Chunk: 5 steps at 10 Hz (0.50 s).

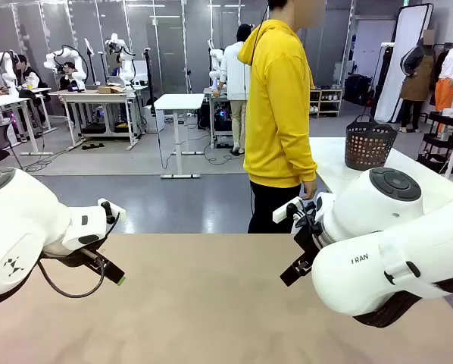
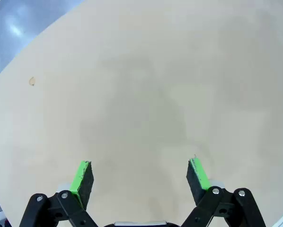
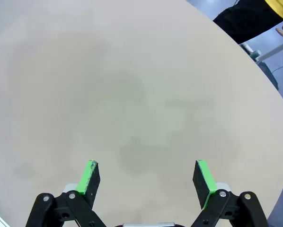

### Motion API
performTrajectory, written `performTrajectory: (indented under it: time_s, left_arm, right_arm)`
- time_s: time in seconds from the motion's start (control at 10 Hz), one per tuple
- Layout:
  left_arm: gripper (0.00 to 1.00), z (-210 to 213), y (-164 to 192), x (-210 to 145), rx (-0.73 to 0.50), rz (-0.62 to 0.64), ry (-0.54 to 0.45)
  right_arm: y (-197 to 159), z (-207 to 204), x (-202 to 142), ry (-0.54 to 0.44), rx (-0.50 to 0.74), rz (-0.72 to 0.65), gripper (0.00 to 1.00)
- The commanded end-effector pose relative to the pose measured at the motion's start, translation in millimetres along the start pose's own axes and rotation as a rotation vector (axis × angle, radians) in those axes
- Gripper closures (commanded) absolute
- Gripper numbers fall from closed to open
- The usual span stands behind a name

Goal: Fold the towel.
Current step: Grab the top end of the 100 cm Hotel Towel extended by the human.

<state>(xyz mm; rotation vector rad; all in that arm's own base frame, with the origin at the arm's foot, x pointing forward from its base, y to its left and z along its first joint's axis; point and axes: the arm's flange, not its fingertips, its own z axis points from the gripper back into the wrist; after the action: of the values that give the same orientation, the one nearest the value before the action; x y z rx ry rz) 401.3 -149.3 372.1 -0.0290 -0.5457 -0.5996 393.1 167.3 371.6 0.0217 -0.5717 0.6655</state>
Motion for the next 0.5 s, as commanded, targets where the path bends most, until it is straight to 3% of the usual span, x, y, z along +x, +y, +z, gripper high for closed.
performTrajectory:
  time_s: [0.0,0.4]
  left_arm:
    - [0.00,0.0,-0.2,0.1,0.000,0.000,0.000]
    - [0.00,0.0,-0.2,0.1,0.000,0.000,0.000]
  right_arm:
    - [0.0,0.0,0.0,0.000,0.000,0.000,0.00]
    - [0.0,0.0,0.0,0.000,0.000,0.000,0.00]
